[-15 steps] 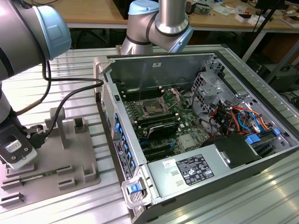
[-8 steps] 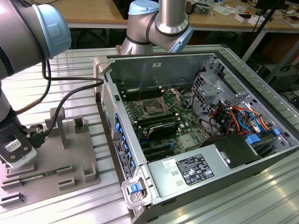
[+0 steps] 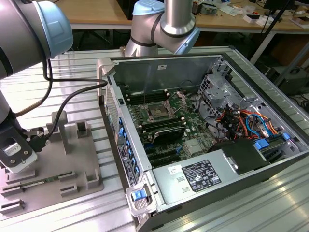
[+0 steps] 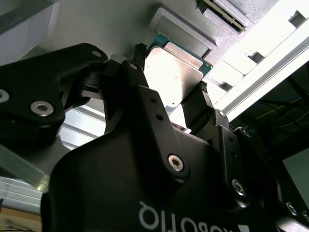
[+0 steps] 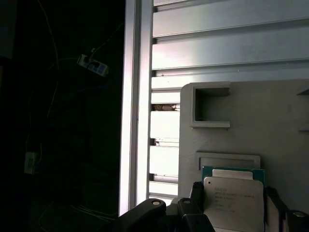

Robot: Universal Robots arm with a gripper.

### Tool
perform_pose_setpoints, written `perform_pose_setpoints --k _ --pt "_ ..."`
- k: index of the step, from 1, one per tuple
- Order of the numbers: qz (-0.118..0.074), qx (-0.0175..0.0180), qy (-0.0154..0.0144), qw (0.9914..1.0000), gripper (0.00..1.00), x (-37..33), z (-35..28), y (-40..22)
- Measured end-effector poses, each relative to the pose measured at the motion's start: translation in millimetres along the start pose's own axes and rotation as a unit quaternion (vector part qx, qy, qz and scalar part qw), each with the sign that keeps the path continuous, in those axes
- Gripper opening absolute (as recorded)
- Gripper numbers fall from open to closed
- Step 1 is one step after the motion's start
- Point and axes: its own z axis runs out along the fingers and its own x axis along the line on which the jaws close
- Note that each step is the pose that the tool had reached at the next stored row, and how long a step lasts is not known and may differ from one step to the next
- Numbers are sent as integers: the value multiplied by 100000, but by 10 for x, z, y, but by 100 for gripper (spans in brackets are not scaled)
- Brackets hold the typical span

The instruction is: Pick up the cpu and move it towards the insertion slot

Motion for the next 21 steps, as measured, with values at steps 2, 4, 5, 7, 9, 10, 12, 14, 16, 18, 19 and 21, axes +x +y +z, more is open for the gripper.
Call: perform_pose_setpoints --k 2,4,5,7,9,10,12,14,16,18,19,21 --pt "-2 6 10 100000 55 -1 -2 0" --pt "-1 7 14 100000 55 -2 -3 0" --pt "-2 4 7 100000 55 -2 -4 0" --pt "-1 4 3 100000 55 -3 -9 1" --pt "1 9 14 100000 55 -2 -17 1" --pt "0 8 13 100000 55 -2 -24 2" --pt "-2 7 12 100000 55 -3 -34 2" --pt "0 6 8 100000 55 -3 -51 4" --pt "0 9 12 100000 55 -4 -66 5" --pt "-2 7 11 100000 55 -4 -76 5" --pt "-2 8 15 100000 55 -4 -83 6" --pt "3 5 10 100000 55 -5 -95 7"
